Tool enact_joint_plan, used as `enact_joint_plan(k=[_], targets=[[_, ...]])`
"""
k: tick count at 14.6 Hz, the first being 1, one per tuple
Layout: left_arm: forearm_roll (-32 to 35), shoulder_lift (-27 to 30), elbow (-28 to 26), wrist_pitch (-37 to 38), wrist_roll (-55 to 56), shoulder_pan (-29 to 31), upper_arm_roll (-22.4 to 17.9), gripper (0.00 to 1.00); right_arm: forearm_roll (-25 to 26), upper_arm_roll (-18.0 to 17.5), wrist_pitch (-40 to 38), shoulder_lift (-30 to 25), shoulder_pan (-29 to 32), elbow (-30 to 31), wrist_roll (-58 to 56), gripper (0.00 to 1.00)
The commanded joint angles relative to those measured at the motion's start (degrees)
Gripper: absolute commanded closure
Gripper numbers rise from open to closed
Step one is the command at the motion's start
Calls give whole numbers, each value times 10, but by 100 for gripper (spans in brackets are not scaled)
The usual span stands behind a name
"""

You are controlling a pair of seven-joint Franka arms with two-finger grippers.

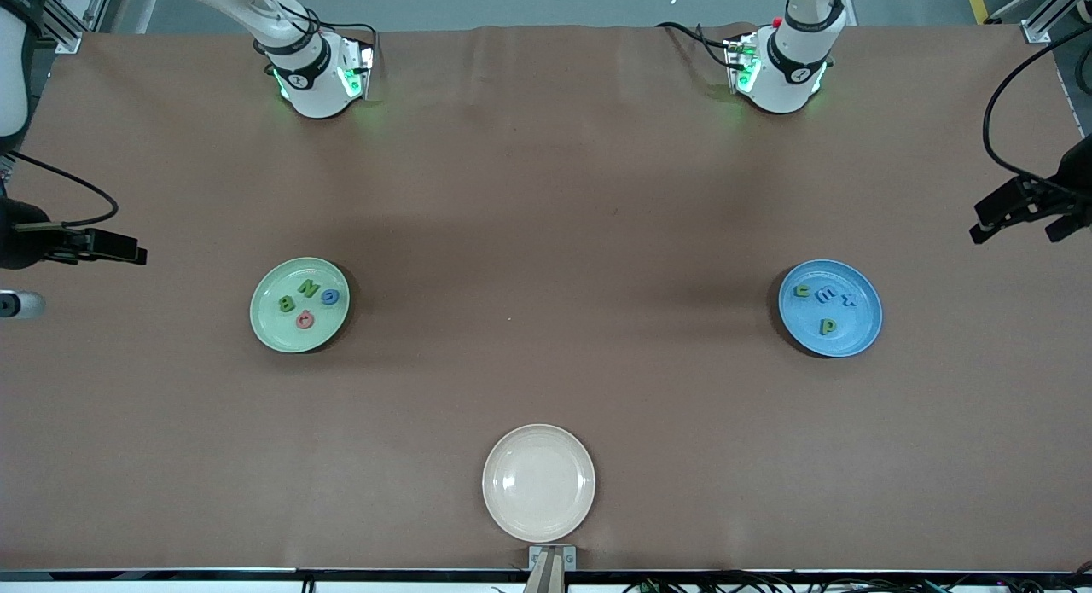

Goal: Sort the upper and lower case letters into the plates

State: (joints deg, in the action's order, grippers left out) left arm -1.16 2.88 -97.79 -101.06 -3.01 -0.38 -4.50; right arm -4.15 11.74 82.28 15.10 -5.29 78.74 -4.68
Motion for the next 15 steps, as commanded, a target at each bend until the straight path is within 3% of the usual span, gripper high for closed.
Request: enact_joint_plan(k=[1,4,15], targets=[[-9,-2,43,59,-5,1,-1,0,12,-41,40,-53,34,76,11,0],[-10,5,56,82,3,-1,17,0,13,-79,68,-78,63,116,12,0],[-5,3,81,88,5,-1,30,0,27,-98,80,-82,73,119,32,0]])
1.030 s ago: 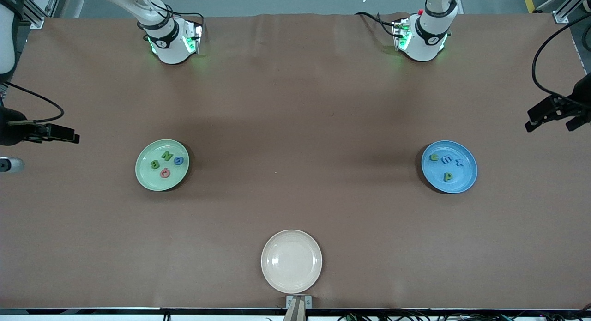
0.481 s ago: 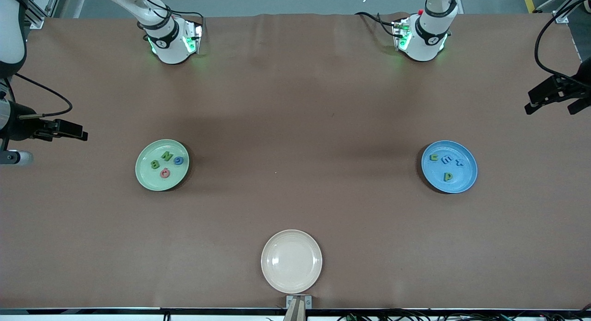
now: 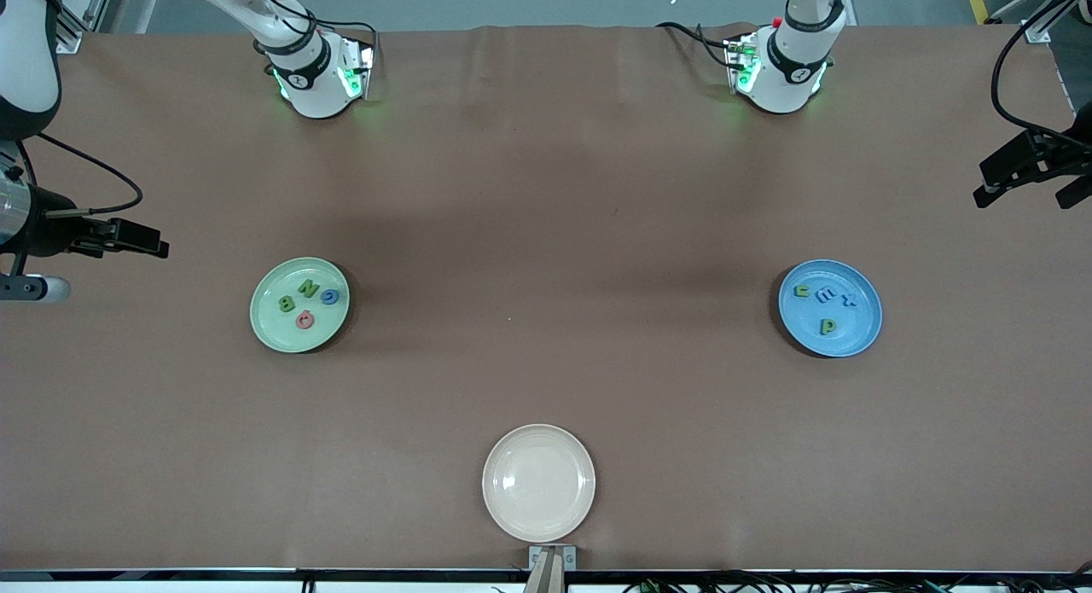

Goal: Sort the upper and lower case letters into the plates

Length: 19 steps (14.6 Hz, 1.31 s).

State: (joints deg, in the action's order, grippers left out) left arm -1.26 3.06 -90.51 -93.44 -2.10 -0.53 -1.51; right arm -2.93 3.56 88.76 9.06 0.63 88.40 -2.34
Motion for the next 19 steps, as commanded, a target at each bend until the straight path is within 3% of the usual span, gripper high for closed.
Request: enact_joint_plan(k=[1,3,14,19], targets=[[-3,1,9,12,-5,-1,0,0,27,-17,16,-20,14,20,7,0],[-3,1,9,11,-7,2,0,0,50,-17,32,-20,11,19,4,0],[-7,0,9,12,-5,1,0,0,42,-16,41,0,19,-41,9,0],[-6,0,9,12,-4,0,0,0,3,-15,19,0,22,-32,7,0]])
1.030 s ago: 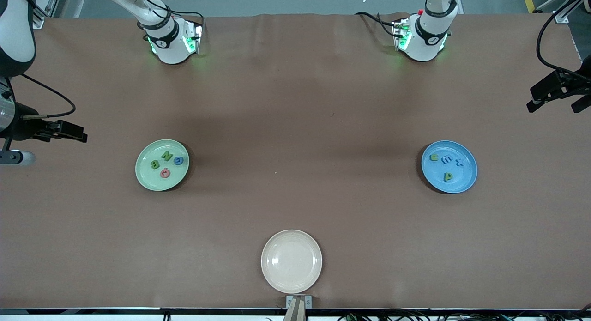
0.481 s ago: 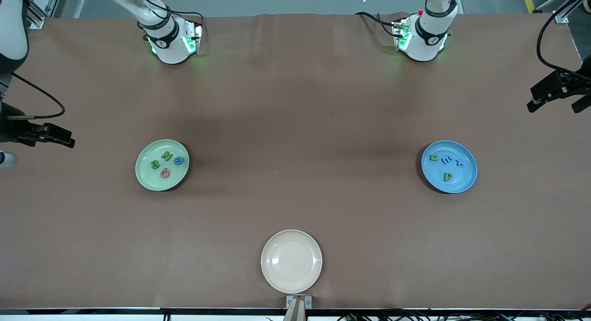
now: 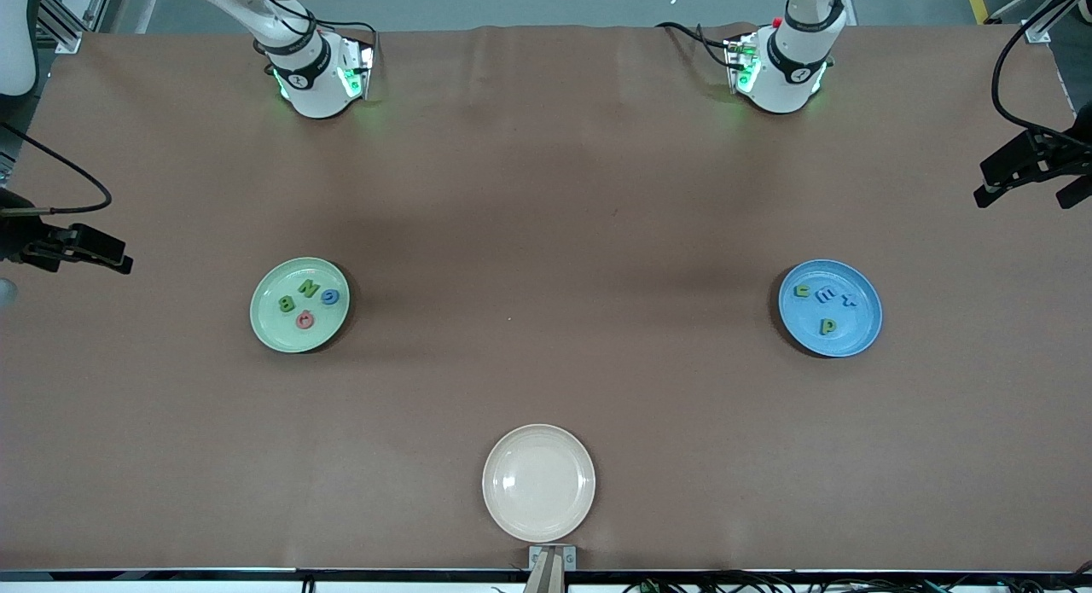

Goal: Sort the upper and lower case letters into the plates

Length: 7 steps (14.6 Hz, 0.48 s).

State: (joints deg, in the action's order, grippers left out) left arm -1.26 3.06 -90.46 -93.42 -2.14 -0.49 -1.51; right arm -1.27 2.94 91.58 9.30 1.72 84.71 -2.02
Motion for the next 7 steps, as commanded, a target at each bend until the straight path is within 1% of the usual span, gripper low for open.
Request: enact_joint_plan(k=[1,5,7], targets=[[-7,1,9,11,-3,0,0,0,-10,-8,-10,-3,9,11,3,0],[-6,1,9,11,-2,0,0,0,17,-11,-7,-19,-3,44,2,0],[-7,1,9,11,-2,0,0,0,20,-11,-7,-35,-5,63,2,0]])
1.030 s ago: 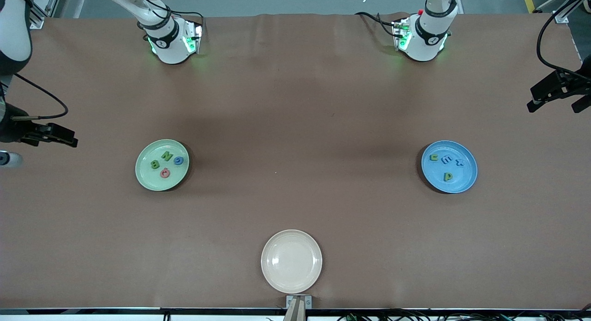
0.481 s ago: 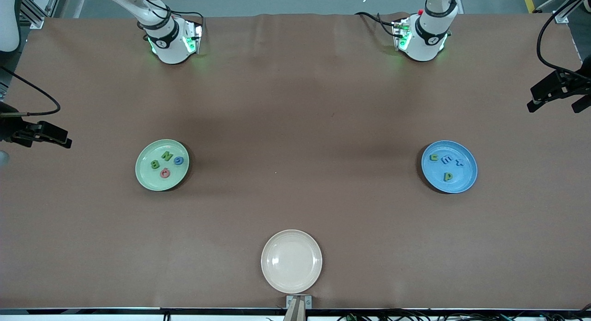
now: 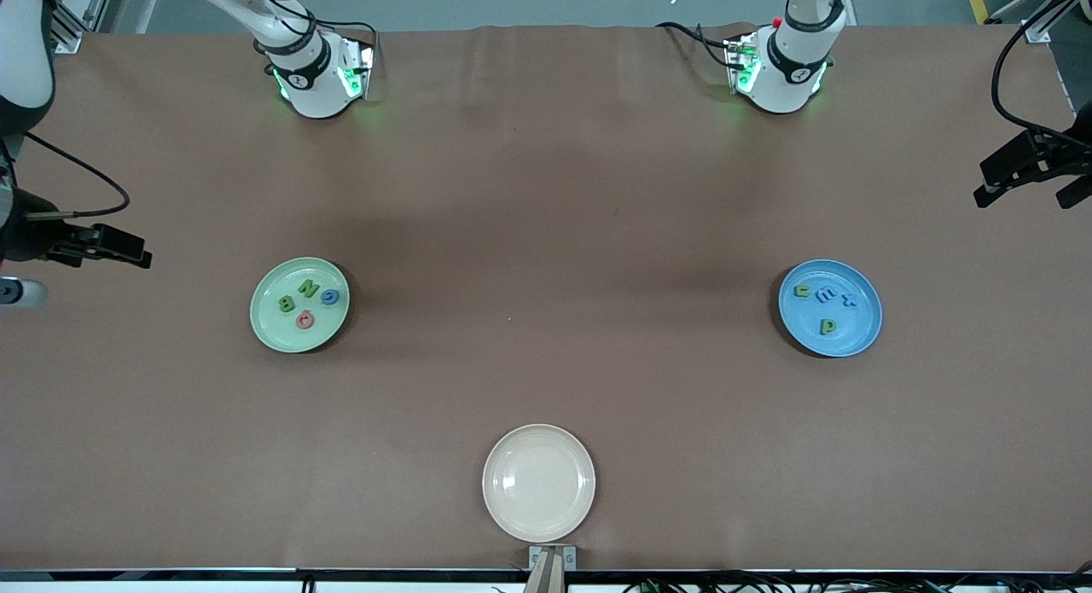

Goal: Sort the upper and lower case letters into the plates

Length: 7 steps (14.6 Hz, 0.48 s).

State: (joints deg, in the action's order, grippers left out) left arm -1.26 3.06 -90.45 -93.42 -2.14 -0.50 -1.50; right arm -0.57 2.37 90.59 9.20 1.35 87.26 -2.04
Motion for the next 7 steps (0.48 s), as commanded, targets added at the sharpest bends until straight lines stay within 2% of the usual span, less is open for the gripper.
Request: enact_joint_plan(k=[1,7], targets=[[-6,1,9,11,-2,0,0,0,13,-4,5,-49,0,53,3,0],[-7,1,9,11,-3,0,0,0,12,-4,0,-133,1,106,4,0]])
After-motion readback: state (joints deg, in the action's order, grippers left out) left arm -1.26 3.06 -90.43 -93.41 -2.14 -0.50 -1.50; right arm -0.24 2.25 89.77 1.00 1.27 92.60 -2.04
